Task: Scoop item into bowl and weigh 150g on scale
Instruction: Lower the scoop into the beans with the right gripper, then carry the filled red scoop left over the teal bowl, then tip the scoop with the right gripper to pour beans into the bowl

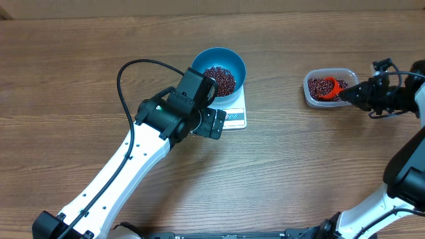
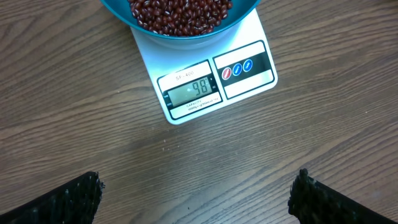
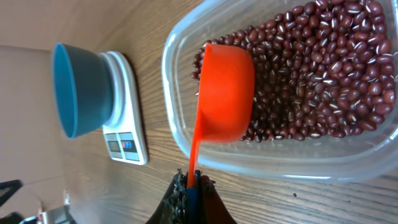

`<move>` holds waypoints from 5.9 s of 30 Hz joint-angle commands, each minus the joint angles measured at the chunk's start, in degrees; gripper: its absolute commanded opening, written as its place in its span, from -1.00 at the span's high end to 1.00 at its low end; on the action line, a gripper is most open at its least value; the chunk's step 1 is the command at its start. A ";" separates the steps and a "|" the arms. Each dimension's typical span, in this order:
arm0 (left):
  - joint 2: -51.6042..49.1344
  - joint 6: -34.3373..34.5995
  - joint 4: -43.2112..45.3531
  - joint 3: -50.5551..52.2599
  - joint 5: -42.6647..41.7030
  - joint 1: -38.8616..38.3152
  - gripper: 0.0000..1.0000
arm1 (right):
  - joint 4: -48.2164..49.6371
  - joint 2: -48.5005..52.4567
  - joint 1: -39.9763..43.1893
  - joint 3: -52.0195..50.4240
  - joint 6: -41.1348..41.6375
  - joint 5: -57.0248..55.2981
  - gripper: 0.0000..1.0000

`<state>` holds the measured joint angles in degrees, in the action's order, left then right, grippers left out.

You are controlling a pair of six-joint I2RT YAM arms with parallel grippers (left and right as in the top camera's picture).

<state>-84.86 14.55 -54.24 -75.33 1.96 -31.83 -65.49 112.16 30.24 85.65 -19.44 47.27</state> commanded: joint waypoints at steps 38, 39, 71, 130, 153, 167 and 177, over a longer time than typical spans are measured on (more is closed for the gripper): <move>0.48 -0.83 0.11 0.35 0.57 0.04 -0.99 | -3.89 0.09 -3.08 1.53 -2.01 18.05 0.93; 0.48 -0.83 0.11 0.35 0.57 0.04 -0.99 | -3.89 0.02 -4.46 2.38 -1.79 18.27 0.93; 0.48 -0.83 0.11 0.35 0.57 0.04 -0.99 | 8.26 -0.31 -43.85 16.50 13.51 -14.23 0.93; 0.48 -0.83 0.11 0.35 0.57 0.04 -0.99 | 4.59 -1.27 -53.37 21.70 11.72 -35.06 0.93; 0.48 -0.83 0.11 0.35 0.57 0.04 -0.99 | 4.81 -1.90 -55.69 21.70 5.57 -42.16 0.93; 0.48 -0.83 0.11 0.35 0.57 0.04 -1.00 | 4.76 -1.90 -55.71 21.70 6.12 -43.15 0.93; 0.48 -0.83 0.11 0.35 0.57 0.04 -0.99 | 6.19 -1.90 -55.69 21.70 9.97 -43.39 0.93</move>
<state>-84.86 14.55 -54.24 -75.33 1.96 -31.83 -60.16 112.18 -25.54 105.43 -11.92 4.43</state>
